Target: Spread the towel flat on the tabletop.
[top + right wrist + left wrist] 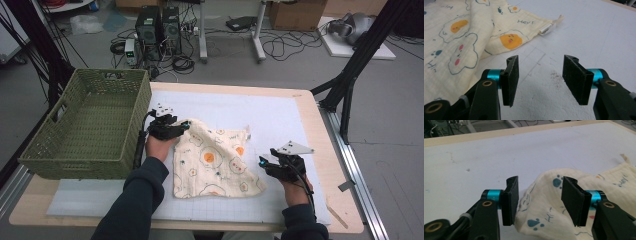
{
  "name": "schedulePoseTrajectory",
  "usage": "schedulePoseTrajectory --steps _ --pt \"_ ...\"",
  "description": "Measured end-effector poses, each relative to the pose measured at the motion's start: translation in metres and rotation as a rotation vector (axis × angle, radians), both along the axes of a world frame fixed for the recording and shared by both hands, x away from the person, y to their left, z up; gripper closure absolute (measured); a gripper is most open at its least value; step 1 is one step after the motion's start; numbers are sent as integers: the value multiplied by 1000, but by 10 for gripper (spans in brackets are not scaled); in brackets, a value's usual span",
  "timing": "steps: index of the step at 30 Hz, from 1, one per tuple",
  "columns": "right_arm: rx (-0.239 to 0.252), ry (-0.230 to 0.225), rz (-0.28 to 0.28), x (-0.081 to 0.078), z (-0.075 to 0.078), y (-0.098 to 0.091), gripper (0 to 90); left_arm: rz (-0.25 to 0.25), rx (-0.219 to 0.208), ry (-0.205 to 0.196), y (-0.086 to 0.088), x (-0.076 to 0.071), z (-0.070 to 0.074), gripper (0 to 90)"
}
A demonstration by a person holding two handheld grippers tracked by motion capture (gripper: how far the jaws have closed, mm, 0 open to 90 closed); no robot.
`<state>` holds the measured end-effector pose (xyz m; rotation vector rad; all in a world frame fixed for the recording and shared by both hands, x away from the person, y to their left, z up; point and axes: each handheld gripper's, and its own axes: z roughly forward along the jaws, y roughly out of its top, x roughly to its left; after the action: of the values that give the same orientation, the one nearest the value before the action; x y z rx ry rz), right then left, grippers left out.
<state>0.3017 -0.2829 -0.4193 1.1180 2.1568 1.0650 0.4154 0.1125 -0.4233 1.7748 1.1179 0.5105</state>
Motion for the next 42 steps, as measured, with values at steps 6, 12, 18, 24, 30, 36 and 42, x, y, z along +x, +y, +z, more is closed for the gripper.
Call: schedulePoseTrajectory --steps 6,12,18,24,30,36,42 --pt "-26 17 -17 12 -2 4 519 -12 -21 -3 6 -12 2 349" --pt "-14 56 27 28 -7 28 522 -66 -36 9 12 -26 2 335" --pt "-7 94 61 44 -15 52 517 -103 -40 -27 8 -39 7 332" --pt "-22 157 89 60 -26 74 489 -108 -24 -36 11 -46 4 331" --pt "3 180 121 60 -25 75 859 -104 -14 -33 16 -50 1 331" --pt "-134 98 137 56 -20 75 874 -117 -14 -27 18 -54 0 336" --pt "-170 67 20 63 -11 49 874 -125 -7 -16 18 -56 -4 339"
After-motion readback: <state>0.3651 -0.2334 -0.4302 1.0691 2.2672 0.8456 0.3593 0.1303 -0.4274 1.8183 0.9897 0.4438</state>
